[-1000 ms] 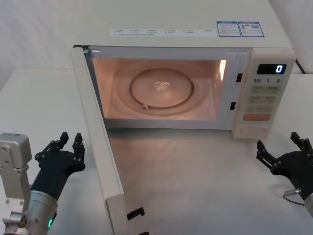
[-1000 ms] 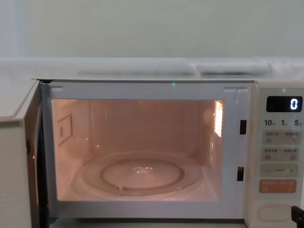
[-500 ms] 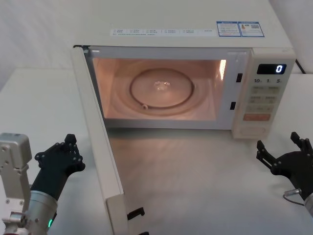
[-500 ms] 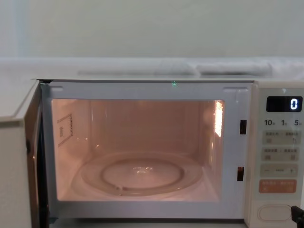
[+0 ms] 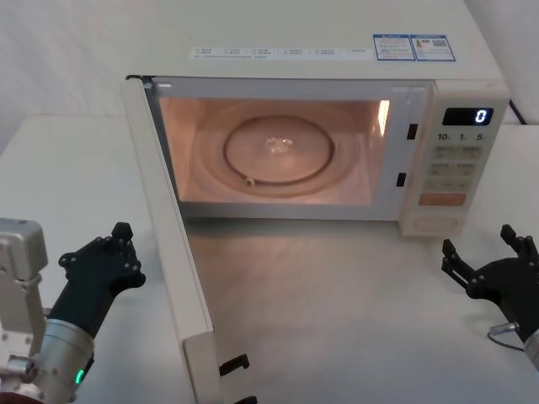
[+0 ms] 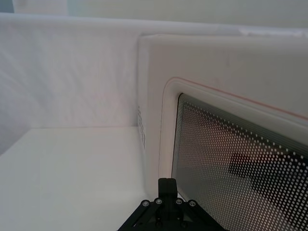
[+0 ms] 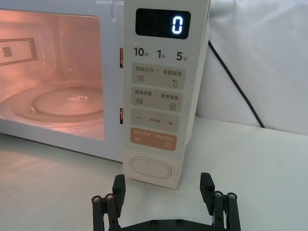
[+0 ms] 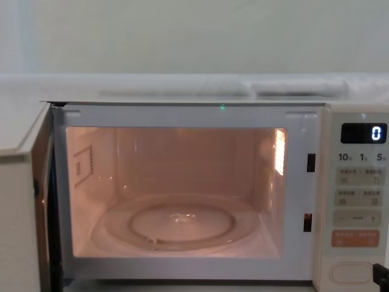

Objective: Press the button to open the microwave door with one hand; close the microwave door with the other hand.

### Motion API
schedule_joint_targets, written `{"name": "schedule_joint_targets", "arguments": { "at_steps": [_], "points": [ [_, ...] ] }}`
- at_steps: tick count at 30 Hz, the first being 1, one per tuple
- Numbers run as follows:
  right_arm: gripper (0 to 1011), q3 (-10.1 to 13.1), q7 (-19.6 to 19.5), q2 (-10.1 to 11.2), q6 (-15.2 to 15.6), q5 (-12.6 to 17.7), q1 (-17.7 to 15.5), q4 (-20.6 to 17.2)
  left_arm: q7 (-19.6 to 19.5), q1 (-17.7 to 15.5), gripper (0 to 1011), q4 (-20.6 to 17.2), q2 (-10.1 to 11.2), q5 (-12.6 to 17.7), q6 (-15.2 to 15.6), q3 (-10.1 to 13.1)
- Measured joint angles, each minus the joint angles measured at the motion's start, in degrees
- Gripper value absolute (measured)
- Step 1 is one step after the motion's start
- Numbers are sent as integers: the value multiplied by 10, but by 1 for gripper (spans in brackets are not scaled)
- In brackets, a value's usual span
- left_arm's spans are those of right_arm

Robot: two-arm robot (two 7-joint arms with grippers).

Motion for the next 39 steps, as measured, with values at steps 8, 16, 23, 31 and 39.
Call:
{"name": "schedule_joint_targets", "arguments": {
  "at_steps": [8,16,23,31,39],
  "points": [
    [1002,0,0,0,0,0,0,0,-55,3,0,-18,14,-50,26,-28],
    [1002,0,0,0,0,0,0,0,-103,18,0,-45,48,-110,46,-52],
    [1002,0,0,0,0,0,0,0,-140,39,0,-73,77,-151,46,-70],
    [1002,0,0,0,0,0,0,0,-175,58,0,-100,104,-192,40,-88],
    [1002,0,0,0,0,0,0,0,-193,63,0,-112,130,-211,37,-90]
  ]
}}
